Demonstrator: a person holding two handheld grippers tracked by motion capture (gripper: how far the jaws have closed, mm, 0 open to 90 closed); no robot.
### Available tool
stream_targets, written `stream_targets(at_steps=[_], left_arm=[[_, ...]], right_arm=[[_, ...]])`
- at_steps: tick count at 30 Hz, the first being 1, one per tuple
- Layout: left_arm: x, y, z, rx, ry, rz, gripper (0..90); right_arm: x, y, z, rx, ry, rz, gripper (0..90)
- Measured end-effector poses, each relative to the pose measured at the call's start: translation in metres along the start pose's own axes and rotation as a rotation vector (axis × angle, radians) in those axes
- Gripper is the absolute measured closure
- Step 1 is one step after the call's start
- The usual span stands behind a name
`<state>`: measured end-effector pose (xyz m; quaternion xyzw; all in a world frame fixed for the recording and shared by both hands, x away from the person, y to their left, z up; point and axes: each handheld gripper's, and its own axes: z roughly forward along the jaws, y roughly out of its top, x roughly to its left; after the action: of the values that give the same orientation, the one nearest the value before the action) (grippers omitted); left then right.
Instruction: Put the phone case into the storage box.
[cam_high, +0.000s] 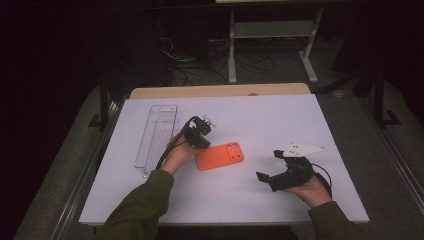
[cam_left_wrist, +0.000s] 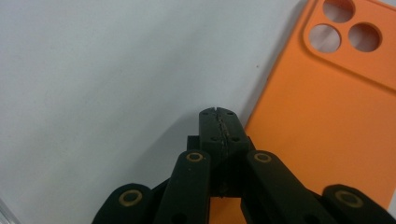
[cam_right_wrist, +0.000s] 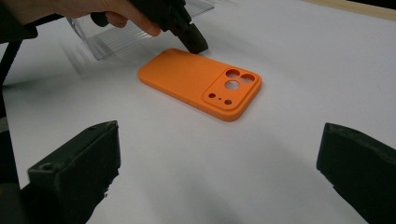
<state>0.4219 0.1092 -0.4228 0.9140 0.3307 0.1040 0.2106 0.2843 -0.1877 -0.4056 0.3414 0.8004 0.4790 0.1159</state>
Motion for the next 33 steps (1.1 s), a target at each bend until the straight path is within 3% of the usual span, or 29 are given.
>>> stream_targets(at_steps=[7, 19, 27, 33], left_arm=[[-0.006, -0.004, -0.003, 0.012, -0.037, 0.008, 89.7], [-0.024, -0.015, -0.007, -0.001, -0.142, 0.03, 89.7], [-0.031, -0.018, -0.008, -0.018, -0.164, 0.039, 89.6], [-0.024, -0.02, -0.022, -0.105, -0.186, 0.04, 71.9]], right_arm=[[0.0, 0.0, 0.0, 0.002, 0.0, 0.003, 0.0], [0.0, 0.0, 0.0, 0.003, -0.001, 0.002, 0.0], [0.0, 0.0, 0.001, 0.005, 0.0, 0.005, 0.0], [-0.001, -0.001, 0.0, 0.004, -0.002, 0.001, 0.0]])
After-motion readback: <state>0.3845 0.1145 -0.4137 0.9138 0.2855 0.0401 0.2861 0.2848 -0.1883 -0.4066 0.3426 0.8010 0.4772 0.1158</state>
